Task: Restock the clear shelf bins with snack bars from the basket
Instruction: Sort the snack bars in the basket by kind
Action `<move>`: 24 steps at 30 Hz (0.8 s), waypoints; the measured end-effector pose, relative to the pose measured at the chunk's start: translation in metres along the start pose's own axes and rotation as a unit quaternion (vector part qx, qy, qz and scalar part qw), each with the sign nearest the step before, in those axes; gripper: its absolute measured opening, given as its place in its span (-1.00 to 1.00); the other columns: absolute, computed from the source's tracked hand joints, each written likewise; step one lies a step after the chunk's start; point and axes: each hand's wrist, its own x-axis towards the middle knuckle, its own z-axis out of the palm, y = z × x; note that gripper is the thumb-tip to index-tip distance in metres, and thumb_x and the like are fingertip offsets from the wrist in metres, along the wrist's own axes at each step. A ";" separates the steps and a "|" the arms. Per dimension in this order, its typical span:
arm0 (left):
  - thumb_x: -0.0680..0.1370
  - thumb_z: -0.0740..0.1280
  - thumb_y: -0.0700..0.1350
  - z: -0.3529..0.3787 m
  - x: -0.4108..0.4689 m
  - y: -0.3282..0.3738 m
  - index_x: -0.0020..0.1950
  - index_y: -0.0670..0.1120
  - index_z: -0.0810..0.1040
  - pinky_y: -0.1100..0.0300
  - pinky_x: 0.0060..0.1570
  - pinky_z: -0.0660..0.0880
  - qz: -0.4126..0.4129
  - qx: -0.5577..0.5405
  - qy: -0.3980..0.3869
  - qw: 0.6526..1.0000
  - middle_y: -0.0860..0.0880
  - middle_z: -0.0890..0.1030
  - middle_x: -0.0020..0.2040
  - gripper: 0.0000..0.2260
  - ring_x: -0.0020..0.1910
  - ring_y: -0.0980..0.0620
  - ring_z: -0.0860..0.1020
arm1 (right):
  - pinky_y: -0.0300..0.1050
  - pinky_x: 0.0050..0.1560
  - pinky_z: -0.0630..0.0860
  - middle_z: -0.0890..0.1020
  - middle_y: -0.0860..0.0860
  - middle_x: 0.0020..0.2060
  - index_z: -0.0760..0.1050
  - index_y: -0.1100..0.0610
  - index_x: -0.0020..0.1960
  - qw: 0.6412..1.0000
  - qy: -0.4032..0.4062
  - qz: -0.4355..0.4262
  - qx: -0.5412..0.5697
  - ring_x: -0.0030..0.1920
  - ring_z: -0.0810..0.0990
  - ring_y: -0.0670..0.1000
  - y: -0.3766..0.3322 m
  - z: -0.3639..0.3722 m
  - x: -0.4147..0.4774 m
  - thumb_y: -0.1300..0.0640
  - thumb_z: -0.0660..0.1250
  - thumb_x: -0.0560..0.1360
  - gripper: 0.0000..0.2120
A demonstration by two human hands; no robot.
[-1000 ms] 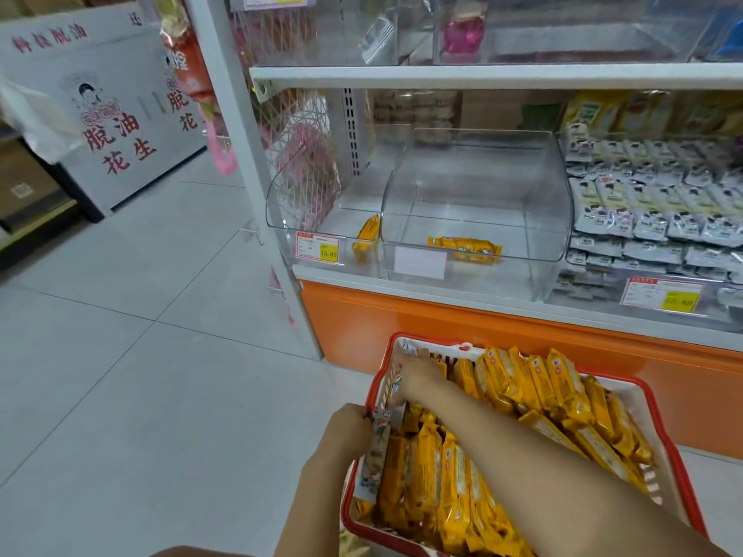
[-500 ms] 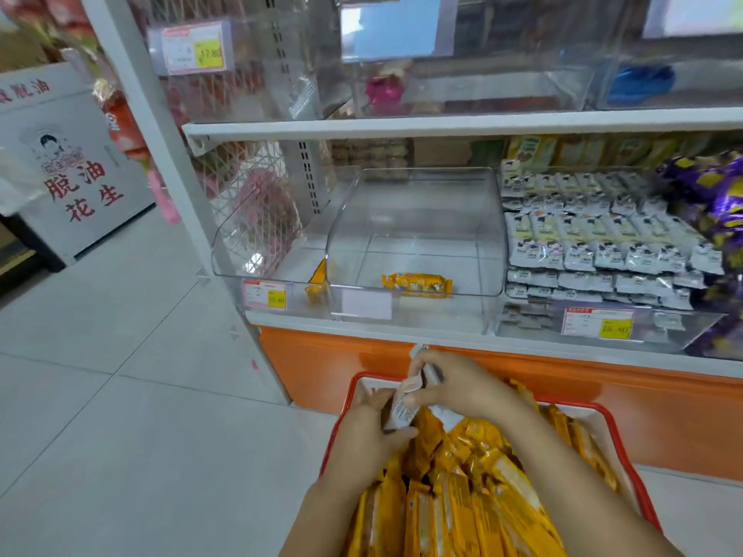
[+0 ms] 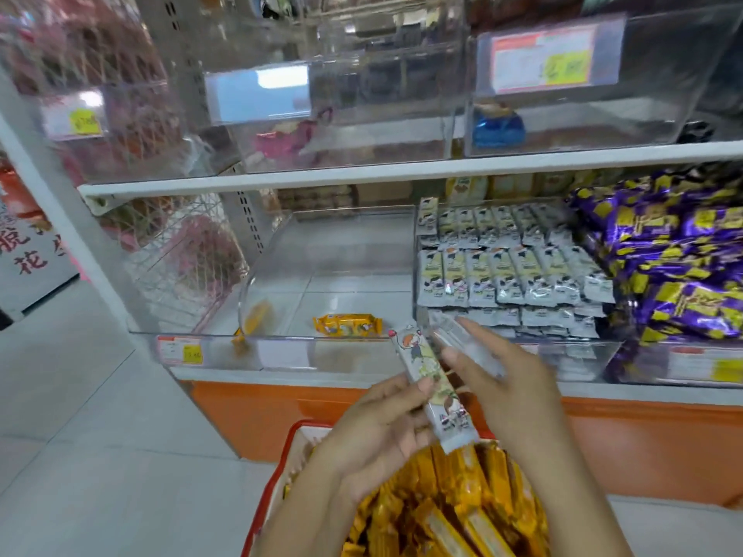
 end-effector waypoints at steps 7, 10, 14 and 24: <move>0.24 0.62 -0.12 0.031 0.023 0.006 0.20 -0.27 0.57 -0.06 0.02 0.58 0.031 -0.020 -0.042 0.998 -0.31 0.55 0.20 -0.41 0.10 -0.21 0.60 | -0.23 0.08 0.51 0.60 -0.25 0.01 0.52 -0.24 0.05 0.993 0.061 -0.022 0.095 0.04 0.56 -0.26 -0.009 -0.031 -0.011 0.29 0.38 0.47 -0.59; 0.38 0.51 -0.16 0.050 0.026 0.010 0.20 -0.22 0.58 -0.07 0.04 0.57 0.026 0.011 -0.061 0.998 -0.32 0.53 0.24 -0.58 0.14 -0.22 0.57 | -0.16 0.09 0.50 0.62 -0.27 0.01 0.51 -0.12 -0.12 0.982 0.116 -0.011 0.151 0.06 0.58 -0.25 -0.009 -0.042 -0.014 0.23 0.47 0.39 -0.73; 0.43 0.41 -0.19 0.069 0.034 0.016 -0.05 -0.18 0.67 0.13 -0.20 0.61 0.042 0.040 -0.034 0.998 -0.19 0.64 -0.09 -0.87 -0.16 -0.05 0.64 | -0.47 0.05 0.35 0.52 -0.42 0.12 0.50 -0.23 -0.03 0.995 0.074 -0.031 0.066 0.17 0.43 -0.40 -0.008 -0.060 -0.017 -0.09 0.55 0.28 -0.67; 0.42 0.33 0.00 0.098 0.054 0.058 0.11 -0.11 0.59 0.12 0.12 0.55 0.103 0.278 0.020 0.955 -0.09 0.67 0.06 -0.69 0.08 -0.04 0.63 | -0.28 -0.14 0.43 0.51 -0.24 -0.04 0.36 -0.15 0.05 0.988 0.153 -0.011 0.000 -0.04 0.51 -0.21 -0.020 -0.073 0.013 0.07 0.47 0.34 -0.61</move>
